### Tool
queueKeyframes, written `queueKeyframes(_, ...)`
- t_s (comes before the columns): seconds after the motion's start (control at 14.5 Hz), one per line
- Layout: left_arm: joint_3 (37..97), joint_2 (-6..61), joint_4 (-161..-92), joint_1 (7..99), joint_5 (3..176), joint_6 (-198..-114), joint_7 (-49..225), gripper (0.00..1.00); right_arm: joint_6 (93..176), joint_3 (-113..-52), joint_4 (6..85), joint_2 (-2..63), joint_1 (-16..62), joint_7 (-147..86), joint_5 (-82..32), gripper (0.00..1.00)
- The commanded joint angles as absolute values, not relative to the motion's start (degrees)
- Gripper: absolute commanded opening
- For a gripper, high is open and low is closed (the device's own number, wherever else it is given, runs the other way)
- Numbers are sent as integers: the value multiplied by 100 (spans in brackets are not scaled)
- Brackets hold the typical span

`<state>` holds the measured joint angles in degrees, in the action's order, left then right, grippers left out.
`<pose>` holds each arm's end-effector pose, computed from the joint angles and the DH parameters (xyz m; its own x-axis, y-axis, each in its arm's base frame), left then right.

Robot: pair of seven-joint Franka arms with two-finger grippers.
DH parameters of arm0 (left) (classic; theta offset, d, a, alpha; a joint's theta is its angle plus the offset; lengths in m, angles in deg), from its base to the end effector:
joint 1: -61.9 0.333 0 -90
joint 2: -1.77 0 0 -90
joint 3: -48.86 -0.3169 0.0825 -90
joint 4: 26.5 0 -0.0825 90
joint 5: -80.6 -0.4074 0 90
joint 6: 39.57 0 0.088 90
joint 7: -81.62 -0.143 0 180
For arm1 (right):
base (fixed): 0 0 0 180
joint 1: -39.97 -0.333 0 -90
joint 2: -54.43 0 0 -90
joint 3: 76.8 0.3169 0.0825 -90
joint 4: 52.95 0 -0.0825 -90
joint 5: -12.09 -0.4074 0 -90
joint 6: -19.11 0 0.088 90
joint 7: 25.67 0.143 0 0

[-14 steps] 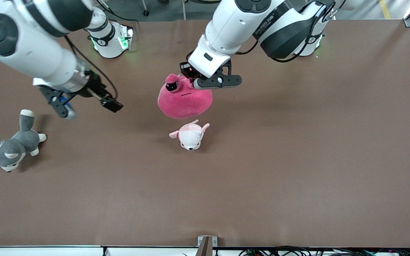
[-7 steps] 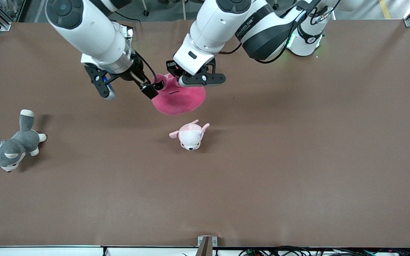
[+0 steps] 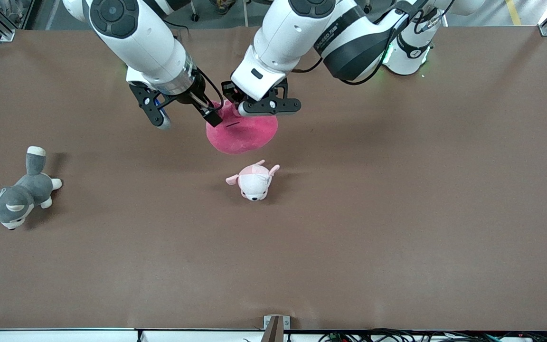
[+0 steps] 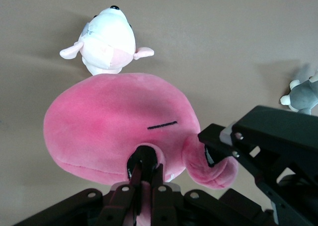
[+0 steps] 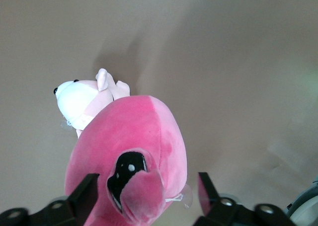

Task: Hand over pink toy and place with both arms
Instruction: 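Grasp the pink toy with the right gripper beside the left gripper, then open the left gripper and carry the toy toward the grey cat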

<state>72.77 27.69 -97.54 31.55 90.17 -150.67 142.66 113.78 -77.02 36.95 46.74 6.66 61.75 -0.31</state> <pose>0.4692 -0.5744 0.5242 0.9685 0.1810 -0.1708 0.2350 -0.8908 0.3888 0.5034 0.3629 0.5198 0.5471 -0.8091 -0.2145 -0.8223 -0.5675 0.0432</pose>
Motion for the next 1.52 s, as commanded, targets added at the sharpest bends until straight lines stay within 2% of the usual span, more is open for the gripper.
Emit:
queueKeyframes(0.0,7233,2840,-9575,3079,9036,-15092,14350,0,11508,-7759,3819,4766,605,6240,-154,48)
queueKeyframes(0.07,7233,2840,-9575,3079,9036,-15101,14350,0,11552,-7759,3819,4766,596,6240,-154,38)
queueKeyframes(0.21,7233,2840,-9575,3079,9036,-15110,14350,0,11570,-7759,3819,4757,535,6240,-154,4)
queueKeyframes(0.28,7233,2840,-9575,3079,9036,-15110,14350,0,11553,-7759,3819,4757,535,6240,-162,1)
queueKeyframes(0.69,7207,2814,-9593,3096,9036,-15110,14350,3,11535,-7820,3819,4775,640,6056,-154,0)
queueKeyframes(0.76,7207,2796,-9593,3105,9036,-15110,14359,8,11500,-7820,3828,4775,762,5916,-154,0)
queueKeyframes(0.83,7207,2787,-9602,3122,9045,-15101,14359,20,11500,-7820,3932,4792,902,5723,-154,0)
queueKeyframes(0.9,7215,2761,-9628,3149,9036,-15075,14341,55,11509,-7820,4046,4801,1060,5521,-154,0)
queueKeyframes(0.97,7207,2735,-9637,3114,8949,-15075,14306,96,11500,-7820,4169,4819,1245,5249,-154,0)
queueKeyframes(1.04,7207,2656,-9646,3105,8887,-15075,14297,100,11509,-7820,4301,4836,1420,4959,-154,0)
queueKeyframes(1.17,7242,2454,-9690,3192,8878,-14962,14306,100,11535,-7829,4469,4836,1816,4449,-154,0)
queueKeyframes(1.45,7215,1840,-9707,3657,8869,-13760,14079,100,11719,-7829,4829,4819,2843,3009,-127,0)
